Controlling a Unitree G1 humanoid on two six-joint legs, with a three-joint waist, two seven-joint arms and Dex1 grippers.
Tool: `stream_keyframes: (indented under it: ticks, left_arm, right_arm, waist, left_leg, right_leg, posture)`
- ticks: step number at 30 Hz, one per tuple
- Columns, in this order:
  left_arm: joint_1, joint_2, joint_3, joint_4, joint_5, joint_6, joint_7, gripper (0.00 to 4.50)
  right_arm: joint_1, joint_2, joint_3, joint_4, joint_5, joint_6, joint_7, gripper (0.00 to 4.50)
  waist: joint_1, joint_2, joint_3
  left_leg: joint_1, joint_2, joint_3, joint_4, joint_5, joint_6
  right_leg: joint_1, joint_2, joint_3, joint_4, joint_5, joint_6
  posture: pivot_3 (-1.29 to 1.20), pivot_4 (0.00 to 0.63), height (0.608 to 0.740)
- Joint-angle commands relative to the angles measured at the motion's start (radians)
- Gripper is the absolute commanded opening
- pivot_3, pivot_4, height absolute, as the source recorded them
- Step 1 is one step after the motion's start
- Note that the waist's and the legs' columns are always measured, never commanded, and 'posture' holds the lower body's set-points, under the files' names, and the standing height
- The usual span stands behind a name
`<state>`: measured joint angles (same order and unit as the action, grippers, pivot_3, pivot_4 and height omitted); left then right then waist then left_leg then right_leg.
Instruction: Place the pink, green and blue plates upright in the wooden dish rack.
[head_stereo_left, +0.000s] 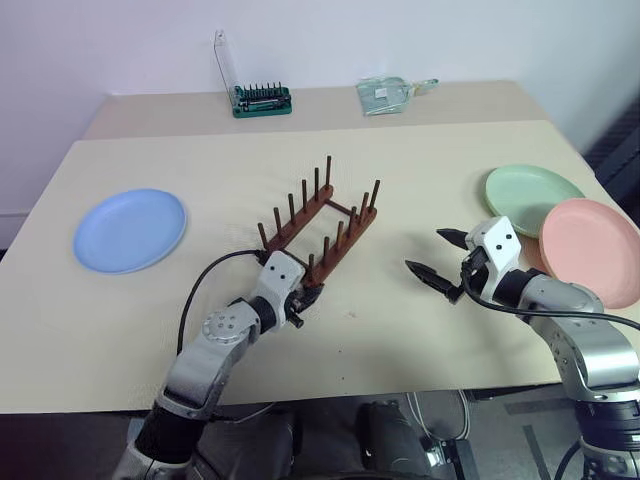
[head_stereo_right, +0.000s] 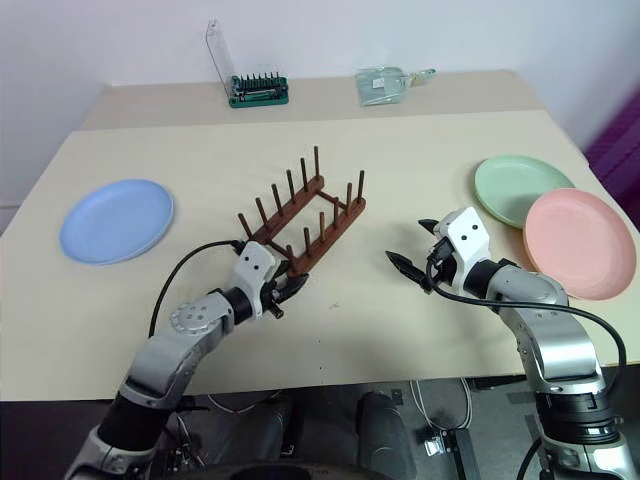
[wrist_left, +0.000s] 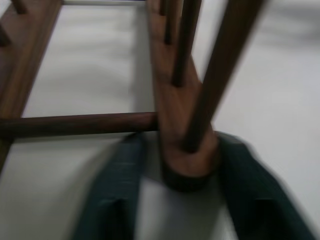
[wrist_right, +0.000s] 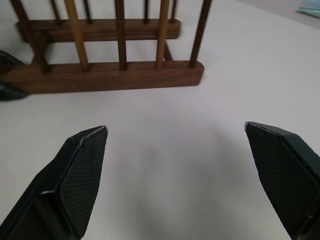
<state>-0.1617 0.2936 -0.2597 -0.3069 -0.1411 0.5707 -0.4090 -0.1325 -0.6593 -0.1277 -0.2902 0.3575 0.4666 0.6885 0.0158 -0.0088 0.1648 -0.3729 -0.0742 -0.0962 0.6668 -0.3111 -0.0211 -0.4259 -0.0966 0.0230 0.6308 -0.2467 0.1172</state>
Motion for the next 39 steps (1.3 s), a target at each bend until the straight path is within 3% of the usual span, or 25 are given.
stream_keyframes:
  ticks: [1, 6, 9, 16, 25, 30, 36, 39]
  left_arm:
    - [0.01, -0.004, -0.009, 0.026, 0.015, -0.008, 0.0, 0.77]
    - [-0.079, 0.064, -0.018, 0.127, 0.007, -0.158, -0.169, 0.77]
    - [-0.217, 0.09, -0.038, 0.248, -0.034, -0.246, -0.37, 0.77]
    - [-0.529, 0.021, -0.098, 0.646, -0.031, -0.435, -0.706, 0.77]
    - [-0.647, -0.031, -0.112, 0.963, 0.08, -0.647, -0.758, 0.77]
    - [-0.628, 0.006, -0.079, 0.956, 0.075, -0.656, -0.772, 0.77]
    - [-0.567, 0.032, -0.057, 0.876, 0.059, -0.609, -0.773, 0.77]
    - [-0.563, 0.029, -0.051, 0.878, 0.06, -0.586, -0.768, 2.24]
  right_arm:
    - [0.004, -0.02, -0.02, -0.041, 0.005, -0.006, 0.012, 4.5]
    - [0.104, -0.119, -0.046, -0.09, 0.049, 0.053, 0.113, 4.5]
    - [0.163, -0.153, -0.059, -0.123, 0.057, 0.06, 0.141, 4.5]
    - [0.257, -0.149, -0.143, -0.178, 0.062, 0.071, 0.112, 4.5]
    - [0.384, -0.093, -0.199, -0.291, 0.053, 0.077, 0.038, 4.5]
    - [0.393, -0.084, -0.19, -0.315, 0.052, 0.085, 0.017, 4.5]
    - [0.3, -0.091, -0.14, -0.262, 0.041, 0.086, 0.016, 4.5]
    - [0.274, -0.096, -0.124, -0.243, 0.036, 0.083, 0.024, 4.5]
  waist:
    - [-0.001, 0.0, 0.0]
    - [0.003, 0.001, -0.001]
    - [0.002, 0.001, -0.001]
    - [-0.004, 0.001, 0.0]
    - [-0.003, -0.001, 0.0]
    - [-0.004, -0.001, 0.0]
    - [-0.005, -0.001, 0.0]
    - [-0.001, -0.001, 0.0]
  left_leg:
    - [0.0, 0.0, 0.0, 0.0, 0.0, 0.0]
    - [0.0, 0.0, 0.0, 0.0, 0.0, 0.0]
    - [0.0, 0.0, 0.0, 0.001, 0.0, 0.0]
    - [-0.001, -0.001, 0.001, 0.001, 0.0, 0.001]
    - [0.0, 0.0, 0.005, 0.001, -0.001, 0.002]
    - [0.0, 0.001, 0.004, 0.001, -0.001, 0.002]
    - [0.0, 0.001, 0.004, 0.001, -0.001, 0.002]
    - [-0.001, 0.0, 0.004, 0.002, -0.001, 0.002]
  right_leg:
    - [0.0, 0.0, 0.0, 0.0, 0.0, 0.0]
    - [0.0, 0.0, 0.0, 0.0, 0.0, 0.0]
    - [0.001, 0.0, -0.001, 0.0, 0.0, 0.0]
    - [0.0, 0.0, -0.001, -0.001, 0.0, 0.001]
    - [-0.001, 0.0, -0.001, 0.0, 0.001, 0.002]
    - [-0.001, 0.0, 0.0, 0.0, 0.001, 0.002]
    - [-0.001, 0.0, 0.0, 0.0, 0.001, 0.002]
    - [-0.001, 0.0, 0.0, 0.0, 0.001, 0.002]
  posture:
    - [0.0, 0.15, 0.74]
    - [0.0, 0.15, 0.74]
    - [0.0, 0.15, 0.74]
    - [0.0, 0.15, 0.74]
    - [0.0, 0.15, 0.74]
    - [0.0, 0.15, 0.74]
    - [0.0, 0.15, 0.74]
    - [0.0, 0.15, 0.74]
